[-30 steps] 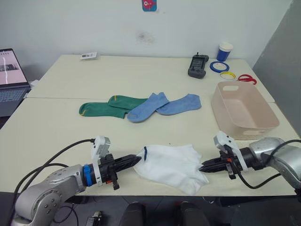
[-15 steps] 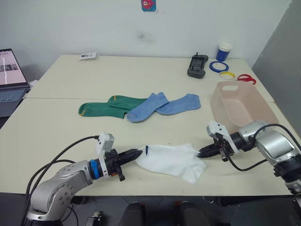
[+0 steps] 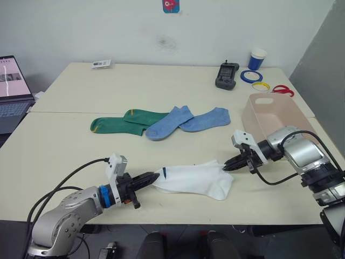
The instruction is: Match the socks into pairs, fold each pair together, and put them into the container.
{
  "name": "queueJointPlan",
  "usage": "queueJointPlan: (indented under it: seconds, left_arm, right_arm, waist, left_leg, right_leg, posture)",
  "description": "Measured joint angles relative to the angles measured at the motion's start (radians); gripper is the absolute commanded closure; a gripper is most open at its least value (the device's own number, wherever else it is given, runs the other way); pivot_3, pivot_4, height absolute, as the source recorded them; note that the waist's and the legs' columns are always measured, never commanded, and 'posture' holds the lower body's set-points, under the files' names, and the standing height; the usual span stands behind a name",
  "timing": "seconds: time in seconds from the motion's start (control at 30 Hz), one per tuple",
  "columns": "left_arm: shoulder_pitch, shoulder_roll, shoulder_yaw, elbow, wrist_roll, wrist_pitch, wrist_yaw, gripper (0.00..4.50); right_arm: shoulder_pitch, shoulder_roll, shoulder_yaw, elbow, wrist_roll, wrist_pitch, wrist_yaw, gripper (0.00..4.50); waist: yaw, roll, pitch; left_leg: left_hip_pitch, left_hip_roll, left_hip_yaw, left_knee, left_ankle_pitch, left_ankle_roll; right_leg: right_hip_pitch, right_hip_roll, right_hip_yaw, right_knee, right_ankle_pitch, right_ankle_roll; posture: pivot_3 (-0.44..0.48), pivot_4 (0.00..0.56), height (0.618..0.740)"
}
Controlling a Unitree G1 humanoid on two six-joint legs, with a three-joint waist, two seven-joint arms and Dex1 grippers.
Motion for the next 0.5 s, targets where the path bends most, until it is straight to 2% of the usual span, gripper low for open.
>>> queueJointPlan:
  seconds: [0.27, 0.5]
  left_arm:
    - [0.027, 0.001, 0.003, -0.017, -0.035, 0.017, 0.000, 4.50]
    - [0.024, -0.006, -0.001, -0.016, -0.020, 0.013, 0.009, 4.50]
  right_arm:
    - [-0.012, -0.030, 0.001, -0.087, 0.017, 0.037, 0.040, 4.46]
    - [-0.123, 0.052, 0.010, 0.081, -0.068, -0.057, 0.026, 4.46]
  waist:
    - [-0.001, 0.000, 0.000]
    - [-0.002, 0.000, 0.000]
  left_leg:
    - [0.000, 0.000, 0.000, 0.000, 0.000, 0.000]
    - [0.000, 0.000, 0.000, 0.000, 0.000, 0.000]
  right_leg:
    - [0.000, 0.000, 0.000, 0.000, 0.000, 0.000]
    - [0.000, 0.000, 0.000, 0.000, 0.000, 0.000]
  posture:
    - [0.000, 0.150, 0.740]
    - [0.000, 0.150, 0.740]
